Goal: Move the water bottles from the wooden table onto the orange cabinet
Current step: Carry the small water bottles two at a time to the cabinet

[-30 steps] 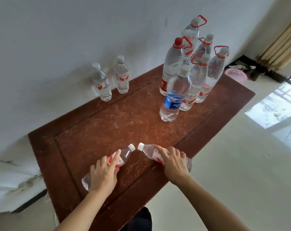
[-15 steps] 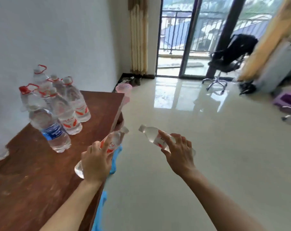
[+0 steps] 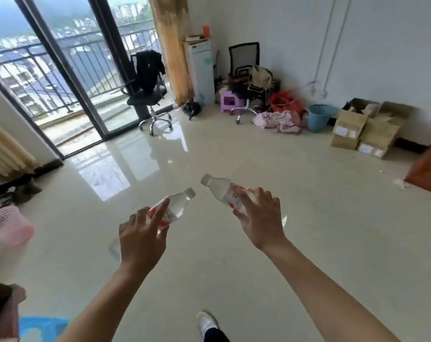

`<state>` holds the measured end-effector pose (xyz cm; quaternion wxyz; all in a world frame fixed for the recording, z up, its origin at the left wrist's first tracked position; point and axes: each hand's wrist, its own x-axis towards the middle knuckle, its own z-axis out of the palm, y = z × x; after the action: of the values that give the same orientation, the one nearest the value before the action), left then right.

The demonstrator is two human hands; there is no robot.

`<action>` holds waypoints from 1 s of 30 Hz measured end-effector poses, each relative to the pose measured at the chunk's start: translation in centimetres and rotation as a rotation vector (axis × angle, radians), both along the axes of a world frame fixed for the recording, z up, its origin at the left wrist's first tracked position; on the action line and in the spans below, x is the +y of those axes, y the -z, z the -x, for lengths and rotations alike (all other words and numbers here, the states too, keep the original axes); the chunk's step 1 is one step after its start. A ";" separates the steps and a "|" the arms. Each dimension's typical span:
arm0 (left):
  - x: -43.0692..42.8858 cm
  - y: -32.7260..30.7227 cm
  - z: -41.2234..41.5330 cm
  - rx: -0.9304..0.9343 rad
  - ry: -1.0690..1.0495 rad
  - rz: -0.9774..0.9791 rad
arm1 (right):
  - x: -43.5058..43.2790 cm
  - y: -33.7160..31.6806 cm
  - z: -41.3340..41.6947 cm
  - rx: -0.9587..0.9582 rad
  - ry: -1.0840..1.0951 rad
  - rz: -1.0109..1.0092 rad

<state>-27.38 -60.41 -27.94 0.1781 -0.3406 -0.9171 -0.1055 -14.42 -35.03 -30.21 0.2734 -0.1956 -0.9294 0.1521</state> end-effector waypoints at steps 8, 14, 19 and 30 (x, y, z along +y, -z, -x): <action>28.8 3.1 2.0 -0.191 0.427 -0.022 | 19.9 2.8 -7.2 -0.102 0.382 0.008; 49.4 3.4 -3.2 -0.298 0.751 -0.026 | 32.0 0.6 -17.4 -0.106 0.750 -0.065; 61.4 1.9 -13.3 -0.321 1.053 0.023 | 36.4 0.5 -28.3 -0.094 1.057 -0.093; 87.2 -3.3 -36.6 -0.102 1.378 -0.113 | 54.3 -0.8 -49.8 -0.019 1.434 -0.173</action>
<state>9.21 26.83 -24.60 0.0447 -0.8304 -0.4918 -0.2579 35.42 19.30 -29.43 0.3122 -0.7363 -0.5836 -0.1407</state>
